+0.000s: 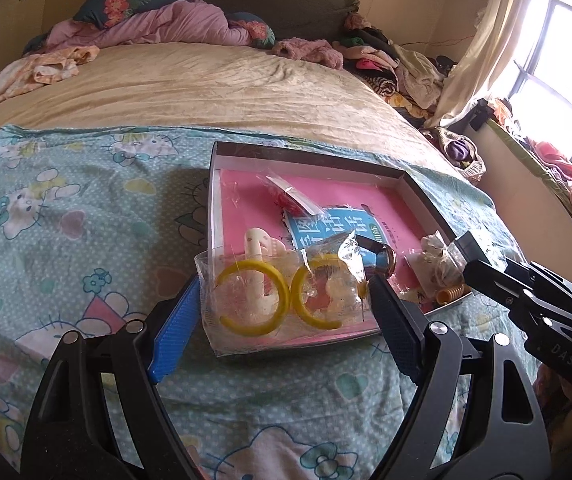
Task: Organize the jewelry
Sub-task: 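Lower the rings bag and blue case into the pink box and open both grippers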
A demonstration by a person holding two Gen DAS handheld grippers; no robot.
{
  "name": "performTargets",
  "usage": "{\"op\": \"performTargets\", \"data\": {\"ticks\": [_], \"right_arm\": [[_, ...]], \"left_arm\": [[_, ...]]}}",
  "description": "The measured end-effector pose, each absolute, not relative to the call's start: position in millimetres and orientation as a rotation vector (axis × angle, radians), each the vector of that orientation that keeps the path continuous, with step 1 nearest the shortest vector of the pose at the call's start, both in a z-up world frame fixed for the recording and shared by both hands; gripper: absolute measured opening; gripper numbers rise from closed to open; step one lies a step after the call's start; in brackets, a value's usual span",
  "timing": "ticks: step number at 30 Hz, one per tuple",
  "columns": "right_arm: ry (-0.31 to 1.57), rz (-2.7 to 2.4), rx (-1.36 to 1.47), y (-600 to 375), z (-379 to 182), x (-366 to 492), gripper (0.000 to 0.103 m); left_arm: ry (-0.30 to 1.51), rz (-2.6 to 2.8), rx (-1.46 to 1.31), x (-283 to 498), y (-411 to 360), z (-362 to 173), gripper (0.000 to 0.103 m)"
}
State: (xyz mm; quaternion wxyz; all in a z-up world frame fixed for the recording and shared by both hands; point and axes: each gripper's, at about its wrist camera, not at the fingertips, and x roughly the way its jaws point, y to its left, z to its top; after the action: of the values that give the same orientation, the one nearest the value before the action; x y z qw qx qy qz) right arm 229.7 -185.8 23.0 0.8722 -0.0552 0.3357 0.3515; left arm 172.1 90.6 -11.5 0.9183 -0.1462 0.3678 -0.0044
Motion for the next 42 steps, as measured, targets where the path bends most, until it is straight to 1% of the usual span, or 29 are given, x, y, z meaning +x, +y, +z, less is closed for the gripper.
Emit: {"op": "performTargets", "data": {"ticks": [8, 18, 41, 42], "right_arm": [[0.752, 0.705, -0.154, -168.6, 2.4, 247.2, 0.033], [0.791, 0.691, -0.169, -160.8, -25.4, 248.8, 0.033], [0.817, 0.683, -0.186, -159.3, -40.7, 258.0, 0.034], [0.819, 0.686, -0.183, -159.7, -40.6, 257.8, 0.036]], "left_arm": [[0.776, -0.012, -0.294, 182.5, 89.2, -20.7, 0.075], [0.812, -0.034, -0.269, 196.8, 77.4, -32.9, 0.075], [0.821, -0.029, -0.24, 208.4, 70.0, -36.5, 0.075], [0.82, -0.029, -0.24, 208.2, 69.5, -36.8, 0.075]]}}
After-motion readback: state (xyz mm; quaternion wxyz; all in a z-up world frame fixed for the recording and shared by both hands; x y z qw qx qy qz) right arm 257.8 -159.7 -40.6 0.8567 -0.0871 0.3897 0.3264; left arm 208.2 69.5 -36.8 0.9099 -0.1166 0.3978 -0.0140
